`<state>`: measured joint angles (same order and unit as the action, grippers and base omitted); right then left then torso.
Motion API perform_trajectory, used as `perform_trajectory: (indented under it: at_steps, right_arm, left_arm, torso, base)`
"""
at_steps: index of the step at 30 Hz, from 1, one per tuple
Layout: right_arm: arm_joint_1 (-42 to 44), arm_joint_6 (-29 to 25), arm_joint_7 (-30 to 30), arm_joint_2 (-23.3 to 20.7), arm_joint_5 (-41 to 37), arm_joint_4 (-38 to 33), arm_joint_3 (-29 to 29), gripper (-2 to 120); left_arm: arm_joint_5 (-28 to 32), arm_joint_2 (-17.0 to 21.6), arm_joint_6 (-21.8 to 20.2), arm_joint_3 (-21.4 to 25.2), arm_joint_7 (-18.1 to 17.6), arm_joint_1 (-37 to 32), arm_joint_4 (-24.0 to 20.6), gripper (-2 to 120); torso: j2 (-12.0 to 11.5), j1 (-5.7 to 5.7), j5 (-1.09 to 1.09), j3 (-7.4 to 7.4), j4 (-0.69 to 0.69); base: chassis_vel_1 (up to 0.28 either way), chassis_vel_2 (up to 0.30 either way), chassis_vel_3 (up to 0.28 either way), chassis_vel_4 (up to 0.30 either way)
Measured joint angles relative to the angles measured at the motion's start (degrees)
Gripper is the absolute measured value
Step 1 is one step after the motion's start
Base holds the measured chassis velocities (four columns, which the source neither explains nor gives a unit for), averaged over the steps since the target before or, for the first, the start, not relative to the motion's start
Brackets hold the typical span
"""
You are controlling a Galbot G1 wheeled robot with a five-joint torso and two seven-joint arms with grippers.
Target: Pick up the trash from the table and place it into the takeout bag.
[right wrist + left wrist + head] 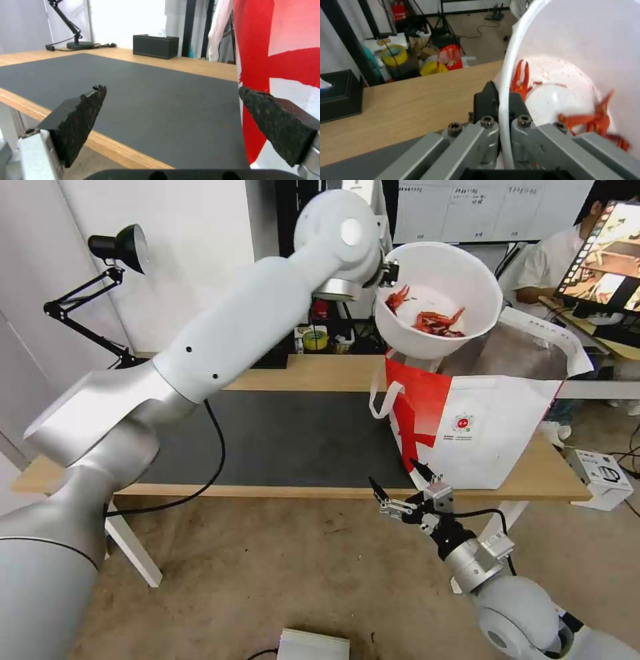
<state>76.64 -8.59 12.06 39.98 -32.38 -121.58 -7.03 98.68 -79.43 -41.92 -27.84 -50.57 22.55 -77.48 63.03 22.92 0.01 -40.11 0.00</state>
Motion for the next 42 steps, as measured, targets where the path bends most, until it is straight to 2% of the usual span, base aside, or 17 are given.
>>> perform_trajectory:
  at_steps: [9, 22, 32, 42]
  right_arm:
    - [0.0, 0.0, 0.0, 0.0, 0.0, 0.0, 0.0, 100]
    - [0.0, 0.0, 0.0, 0.0, 0.0, 0.0, 0.0, 100]
    - [0.0, 0.0, 0.0, 0.0, 0.0, 0.0, 0.0, 100]
    - [0.0, 0.0, 0.0, 0.0, 0.0, 0.0, 0.0, 100]
  left_arm:
    - [-0.7, -3.5, 1.1, -1.1, -0.1, -0.6, 1.3, 0]
    - [-5.2, -8.2, 5.6, -2.8, 0.1, -4.3, 3.6, 0]
    - [-8.1, -8.6, 8.2, -2.9, 0.2, -5.0, 5.1, 0]
    - [-9.6, -7.8, 8.7, -3.6, 0.6, -4.8, 5.1, 0]
  torso:
    - [0.0, 0.00, 0.00, 0.00, -0.01]
    - [0.0, 0.00, 0.00, 0.00, -0.01]
    - [0.0, 0.00, -0.01, 0.00, 0.00]
    - [0.0, 0.00, -0.01, 0.00, 0.00]
  base:
    - [0.000, 0.000, 0.000, 0.000]
    - [0.000, 0.000, 0.000, 0.000]
    - [0.000, 0.000, 0.000, 0.000]
    - [0.000, 0.000, 0.000, 0.000]
